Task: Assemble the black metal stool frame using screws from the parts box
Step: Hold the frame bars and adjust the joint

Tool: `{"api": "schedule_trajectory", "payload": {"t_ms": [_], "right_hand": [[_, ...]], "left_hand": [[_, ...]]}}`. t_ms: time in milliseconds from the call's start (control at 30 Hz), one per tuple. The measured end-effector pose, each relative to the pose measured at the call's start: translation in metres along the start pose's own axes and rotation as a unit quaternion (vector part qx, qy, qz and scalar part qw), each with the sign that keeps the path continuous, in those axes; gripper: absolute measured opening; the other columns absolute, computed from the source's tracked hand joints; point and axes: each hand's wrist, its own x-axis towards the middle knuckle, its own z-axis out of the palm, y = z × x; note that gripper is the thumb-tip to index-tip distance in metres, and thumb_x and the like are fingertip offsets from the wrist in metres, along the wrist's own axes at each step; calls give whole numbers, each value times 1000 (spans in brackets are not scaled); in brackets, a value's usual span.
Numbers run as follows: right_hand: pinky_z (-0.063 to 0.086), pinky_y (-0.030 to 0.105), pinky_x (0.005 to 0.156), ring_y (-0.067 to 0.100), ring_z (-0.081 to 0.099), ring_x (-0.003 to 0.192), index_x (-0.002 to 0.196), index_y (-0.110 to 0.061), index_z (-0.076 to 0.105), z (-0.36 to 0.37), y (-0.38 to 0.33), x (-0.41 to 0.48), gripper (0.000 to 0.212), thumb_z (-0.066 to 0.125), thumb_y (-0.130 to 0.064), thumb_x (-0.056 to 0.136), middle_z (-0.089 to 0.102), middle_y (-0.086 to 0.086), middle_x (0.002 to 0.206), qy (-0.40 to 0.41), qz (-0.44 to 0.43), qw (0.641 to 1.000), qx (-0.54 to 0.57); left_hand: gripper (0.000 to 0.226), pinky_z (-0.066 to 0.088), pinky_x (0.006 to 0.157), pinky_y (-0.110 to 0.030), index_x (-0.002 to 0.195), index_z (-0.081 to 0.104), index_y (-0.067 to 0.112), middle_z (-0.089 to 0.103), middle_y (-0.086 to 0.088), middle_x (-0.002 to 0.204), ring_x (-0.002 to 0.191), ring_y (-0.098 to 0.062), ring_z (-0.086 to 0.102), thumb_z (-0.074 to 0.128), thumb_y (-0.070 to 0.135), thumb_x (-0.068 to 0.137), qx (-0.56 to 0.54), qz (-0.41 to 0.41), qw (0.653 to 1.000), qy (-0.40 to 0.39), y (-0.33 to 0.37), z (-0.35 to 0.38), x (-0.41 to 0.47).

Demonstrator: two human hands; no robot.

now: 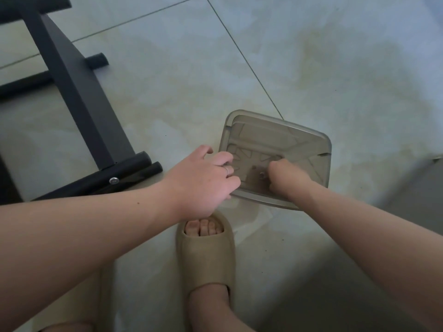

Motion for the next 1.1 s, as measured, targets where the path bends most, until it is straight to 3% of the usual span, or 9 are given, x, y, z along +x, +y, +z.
{"api": "schedule_trajectory", "payload": {"t_ms": [167, 300, 367, 533, 600, 700, 867, 967, 1100], "right_hand": [[44, 27, 66, 30, 65, 82, 85, -15, 65, -15, 3, -13, 5, 65, -11, 87, 71, 13, 95, 56, 19, 989, 135], [40, 5, 56, 3, 61, 66, 77, -31, 67, -50, -1, -55, 20, 73, -14, 86, 68, -13, 73, 181, -38, 933, 310], [44, 6, 58, 4, 63, 65, 75, -32, 68, -71, -16, -77, 25, 74, -11, 86, 70, -10, 70, 209, -88, 894, 385], [48, 14, 60, 3, 62, 63, 78, -27, 72, -112, -79, -121, 22, 78, -7, 85, 70, -12, 71, 200, -211, 809, 511], [52, 18, 64, 8, 66, 68, 80, -25, 73, -120, -108, -133, 20, 78, -6, 85, 72, -7, 75, 192, -258, 801, 504], [52, 16, 72, 7, 69, 79, 85, -29, 73, -126, -143, -144, 26, 77, -3, 84, 74, -11, 83, 176, -302, 811, 468], [50, 13, 77, 2, 69, 88, 97, -32, 73, -129, -164, -144, 23, 72, -10, 91, 74, -17, 94, 184, -323, 812, 450], [48, 13, 82, -1, 65, 99, 109, -31, 71, -125, -166, -131, 19, 67, -21, 92, 72, -19, 103, 178, -307, 856, 375], [31, 31, 117, 13, 34, 145, 153, -20, 39, -121, -171, -106, 77, 56, -57, 88, 40, -7, 154, 188, -397, 894, 90]], "left_hand": [[32, 20, 116, -39, 129, 53, 27, 51, 7, 142, 148, -18, 21, 40, 44, 104, -25, 7, 999, -24, -2, -4, 0], [30, 36, 103, -33, 124, 59, 23, 56, 6, 129, 125, -15, 46, 50, 39, 100, -253, -75, 957, 119, 3, -17, -17], [19, 43, 87, -26, 112, 62, 23, 62, 9, 111, 100, -8, 56, 52, 34, 100, -433, -210, 863, 157, 2, -29, -24], [36, 59, 79, -36, 103, 68, 12, 77, -8, 99, 89, -23, 75, 43, 37, 106, -781, -388, 475, 117, -17, -59, -48], [46, 61, 79, -37, 107, 68, 6, 78, -10, 98, 90, -26, 76, 39, 42, 106, -837, -375, 382, 109, -26, -64, -67], [55, 61, 68, -31, 117, 64, -1, 75, -10, 93, 78, -22, 75, 36, 46, 106, -884, -343, 306, 85, -39, -67, -91], [35, 43, 44, -20, 82, 63, 10, 63, -3, 67, 51, -13, 56, 45, 30, 104, -872, -376, 291, 118, -61, -66, -121], [21, 39, 41, -20, 84, 62, 8, 61, -3, 68, 49, -11, 52, 42, 3, 92, -855, -400, 292, 157, -76, -58, -141], [43, 45, 46, -18, 90, 65, 6, 66, -6, 80, 54, -7, 62, 29, -18, 84, -806, -442, 337, 203, -96, -37, -161]]}}
